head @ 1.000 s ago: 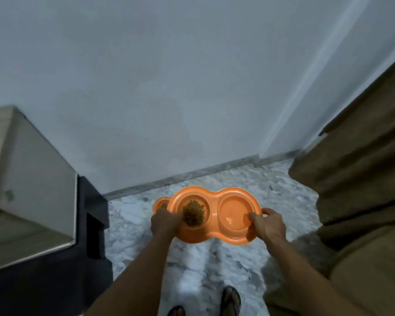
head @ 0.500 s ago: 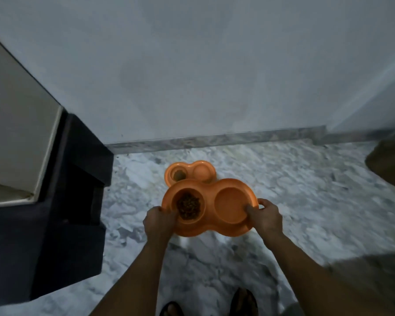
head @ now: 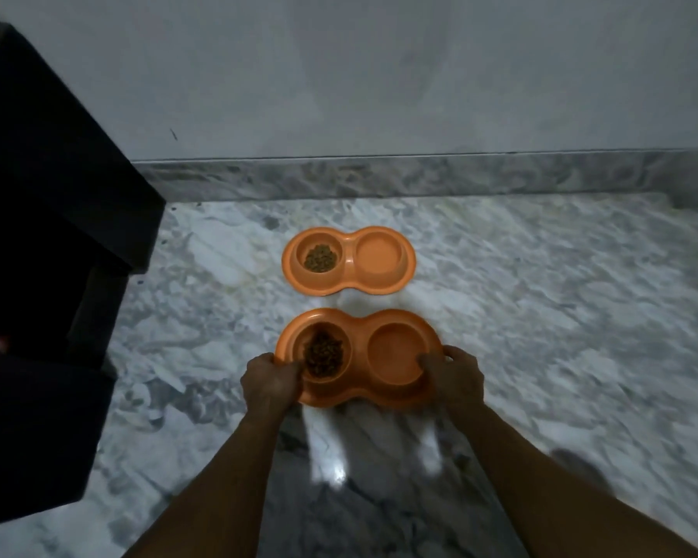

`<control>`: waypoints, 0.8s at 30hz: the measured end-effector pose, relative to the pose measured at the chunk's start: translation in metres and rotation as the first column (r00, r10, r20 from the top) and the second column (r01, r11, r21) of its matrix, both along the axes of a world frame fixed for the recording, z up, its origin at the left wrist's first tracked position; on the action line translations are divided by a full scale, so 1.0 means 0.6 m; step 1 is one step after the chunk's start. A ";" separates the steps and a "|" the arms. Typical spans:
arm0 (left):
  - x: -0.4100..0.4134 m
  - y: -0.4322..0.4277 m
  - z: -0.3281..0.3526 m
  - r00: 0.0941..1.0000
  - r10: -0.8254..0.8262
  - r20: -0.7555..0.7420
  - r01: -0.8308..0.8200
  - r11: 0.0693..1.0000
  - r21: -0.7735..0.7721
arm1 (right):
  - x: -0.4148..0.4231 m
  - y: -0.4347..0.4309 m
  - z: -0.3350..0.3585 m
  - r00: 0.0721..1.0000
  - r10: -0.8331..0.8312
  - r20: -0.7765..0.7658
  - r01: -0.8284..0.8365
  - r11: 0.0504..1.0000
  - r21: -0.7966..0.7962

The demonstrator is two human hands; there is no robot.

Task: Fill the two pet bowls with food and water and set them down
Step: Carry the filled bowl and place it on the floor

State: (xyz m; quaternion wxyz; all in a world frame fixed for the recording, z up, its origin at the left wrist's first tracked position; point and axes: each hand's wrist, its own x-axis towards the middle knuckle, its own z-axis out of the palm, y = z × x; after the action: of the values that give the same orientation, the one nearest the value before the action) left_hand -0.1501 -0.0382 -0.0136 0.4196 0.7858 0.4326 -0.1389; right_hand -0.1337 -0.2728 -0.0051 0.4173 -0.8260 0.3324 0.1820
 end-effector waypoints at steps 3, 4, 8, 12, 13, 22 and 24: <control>-0.002 0.008 -0.042 1.000 -0.010 -0.001 0.010 1.000 -0.003 | 0.005 0.003 -0.052 1.000 0.029 0.008 -0.029 0.999 -0.019; -0.002 0.010 -0.051 1.000 -0.014 0.003 0.014 1.000 -0.002 | 0.005 0.003 -0.060 0.999 0.037 0.006 -0.037 0.999 -0.018; 0.002 0.018 -0.073 1.000 -0.019 0.011 0.019 1.000 0.004 | 0.008 0.009 -0.080 0.998 0.063 0.010 -0.063 0.998 -0.016; 0.011 0.022 -0.079 0.999 -0.030 0.012 0.030 1.000 0.007 | 0.015 0.012 -0.085 0.999 0.045 0.013 -0.045 0.999 -0.029; 0.014 0.022 -0.078 0.999 -0.029 0.018 0.029 1.000 -0.003 | 0.017 0.013 -0.085 0.999 0.032 0.014 -0.032 0.999 -0.027; 0.028 0.031 -0.080 0.998 -0.059 0.017 0.059 0.997 -0.043 | 0.030 0.016 -0.080 1.000 0.010 0.016 -0.010 1.000 0.006; 0.029 0.031 -0.077 0.998 -0.064 0.017 0.065 0.997 -0.043 | 0.030 0.018 -0.078 1.000 0.029 0.010 -0.029 1.000 -0.002</control>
State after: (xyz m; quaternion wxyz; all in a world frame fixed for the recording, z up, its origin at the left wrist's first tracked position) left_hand -0.1327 -0.0194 -0.0601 0.4352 0.7911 0.4007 -0.1556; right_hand -0.1155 -0.2621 -0.0519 0.4154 -0.8321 0.3184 0.1835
